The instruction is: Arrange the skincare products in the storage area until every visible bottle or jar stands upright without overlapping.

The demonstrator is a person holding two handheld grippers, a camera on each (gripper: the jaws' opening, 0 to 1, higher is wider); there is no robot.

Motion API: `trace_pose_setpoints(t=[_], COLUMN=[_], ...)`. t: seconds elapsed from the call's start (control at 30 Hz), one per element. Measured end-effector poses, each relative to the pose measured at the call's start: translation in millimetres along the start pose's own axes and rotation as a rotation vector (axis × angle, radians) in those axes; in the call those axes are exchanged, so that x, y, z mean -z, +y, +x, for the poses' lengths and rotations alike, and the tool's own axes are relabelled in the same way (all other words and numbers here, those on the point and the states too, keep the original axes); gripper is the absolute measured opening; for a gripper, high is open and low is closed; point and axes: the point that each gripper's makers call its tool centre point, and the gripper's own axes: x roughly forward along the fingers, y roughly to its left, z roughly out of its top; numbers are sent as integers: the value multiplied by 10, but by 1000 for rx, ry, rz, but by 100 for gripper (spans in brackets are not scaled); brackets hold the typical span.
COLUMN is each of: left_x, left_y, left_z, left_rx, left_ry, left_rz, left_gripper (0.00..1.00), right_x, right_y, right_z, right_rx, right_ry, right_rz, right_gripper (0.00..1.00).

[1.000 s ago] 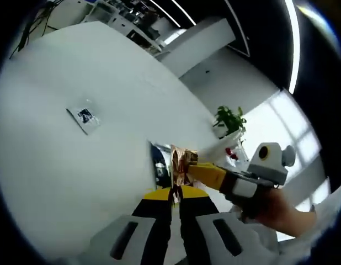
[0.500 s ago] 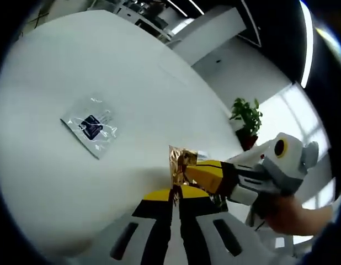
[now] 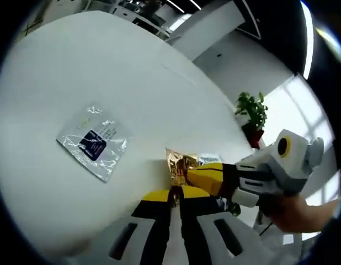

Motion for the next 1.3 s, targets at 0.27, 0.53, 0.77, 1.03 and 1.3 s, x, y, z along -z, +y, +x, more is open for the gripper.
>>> trace_pose_setpoints(t=[0.27, 0.53, 0.77, 1.03, 1.3], left_x=[-82, -286, -227, -214, -211], left_y=[58, -223, -104, -28, -7], left_z=[-160, -101, 202, 287, 283], left_rx=[-61, -47, -120, -157, -149], left_ry=[7, -82, 12, 54, 56], left_rz=[239, 620, 842, 917, 924], left_gripper=[20, 22, 25, 26, 26], right_x=[-19, -23, -12, -10, -135], right_y=[-36, -46, -49, -39, -72], right_z=[-28, -33, -44, -50, -160], right_rx=[13, 27, 40, 29, 44], right_ry=[-6, -12, -6, -10, -99], right_rz=[-32, -11, -18, -37, -94], right_gripper=[1, 1, 1, 2, 9])
